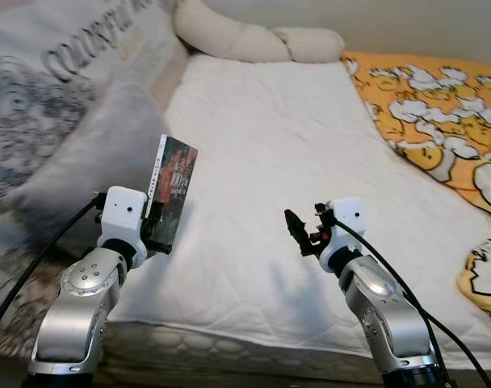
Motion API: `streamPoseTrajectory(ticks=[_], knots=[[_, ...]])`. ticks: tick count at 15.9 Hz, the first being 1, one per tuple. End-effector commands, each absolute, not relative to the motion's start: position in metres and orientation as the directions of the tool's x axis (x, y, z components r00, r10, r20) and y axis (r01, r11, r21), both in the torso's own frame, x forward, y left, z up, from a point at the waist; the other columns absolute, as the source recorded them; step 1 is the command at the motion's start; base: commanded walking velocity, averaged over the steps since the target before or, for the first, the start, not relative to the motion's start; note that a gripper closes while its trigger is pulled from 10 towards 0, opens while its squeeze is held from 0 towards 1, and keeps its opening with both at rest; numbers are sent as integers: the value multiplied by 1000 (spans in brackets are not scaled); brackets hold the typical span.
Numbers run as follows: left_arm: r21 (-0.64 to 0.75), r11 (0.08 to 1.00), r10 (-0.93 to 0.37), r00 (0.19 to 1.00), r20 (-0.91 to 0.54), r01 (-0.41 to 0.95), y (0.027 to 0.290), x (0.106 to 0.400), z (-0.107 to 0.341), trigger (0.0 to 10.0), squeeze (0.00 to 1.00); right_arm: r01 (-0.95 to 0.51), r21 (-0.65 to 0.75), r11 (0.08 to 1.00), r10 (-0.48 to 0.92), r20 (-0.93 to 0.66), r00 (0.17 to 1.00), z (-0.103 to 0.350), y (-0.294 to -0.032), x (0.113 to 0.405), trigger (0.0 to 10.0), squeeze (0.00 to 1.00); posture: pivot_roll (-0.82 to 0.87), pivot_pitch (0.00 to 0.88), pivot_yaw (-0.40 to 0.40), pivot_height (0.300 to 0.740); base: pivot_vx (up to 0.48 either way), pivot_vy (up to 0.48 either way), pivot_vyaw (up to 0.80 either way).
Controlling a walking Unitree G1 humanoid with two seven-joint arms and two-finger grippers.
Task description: Clean up the room
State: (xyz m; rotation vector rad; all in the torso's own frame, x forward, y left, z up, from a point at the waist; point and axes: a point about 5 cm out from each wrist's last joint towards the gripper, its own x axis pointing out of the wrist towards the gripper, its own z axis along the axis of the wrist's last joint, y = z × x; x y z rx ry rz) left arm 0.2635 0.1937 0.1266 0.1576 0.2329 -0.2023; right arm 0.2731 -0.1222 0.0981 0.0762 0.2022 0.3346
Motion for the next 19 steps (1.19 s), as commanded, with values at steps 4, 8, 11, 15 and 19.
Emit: streamPoseTrajectory(ticks=[4, 8, 11, 15, 19], knots=[[85, 921, -348, 901, -260, 380, 170, 286, 125, 10000, 0, -332, 99, 938, 345, -188, 919, 104, -136, 273, 10000, 0, -67, 0, -19, 740, 0, 0, 0], [-14, 895, -429, 852, -300, 446, 159, 329, 123, 10000, 0, -500, 59, 864, 501, -209, 840, 115, -144, 266, 10000, 0, -131, 0, -13, 740, 0, 0, 0], [-175, 886, -464, 825, -324, 429, 151, 360, 121, 10000, 0, -610, 96, 787, 613, -243, 752, 126, -156, 248, 10000, 0, -204, 0, -1, 740, 0, 0, 0], [-411, 816, -542, 784, -303, 406, 131, 374, 118, 10000, 0, -655, 141, 742, 662, -308, 684, 138, -172, 222, 10000, 0, -305, 46, 3, 740, 0, 0, 0], [-457, 799, -573, 723, -386, 390, 119, 366, 94, 10000, 0, -681, 161, 714, 686, -357, 634, 152, -176, 198, 10000, 0, -385, 146, 0, 740, 0, 0, 0]])
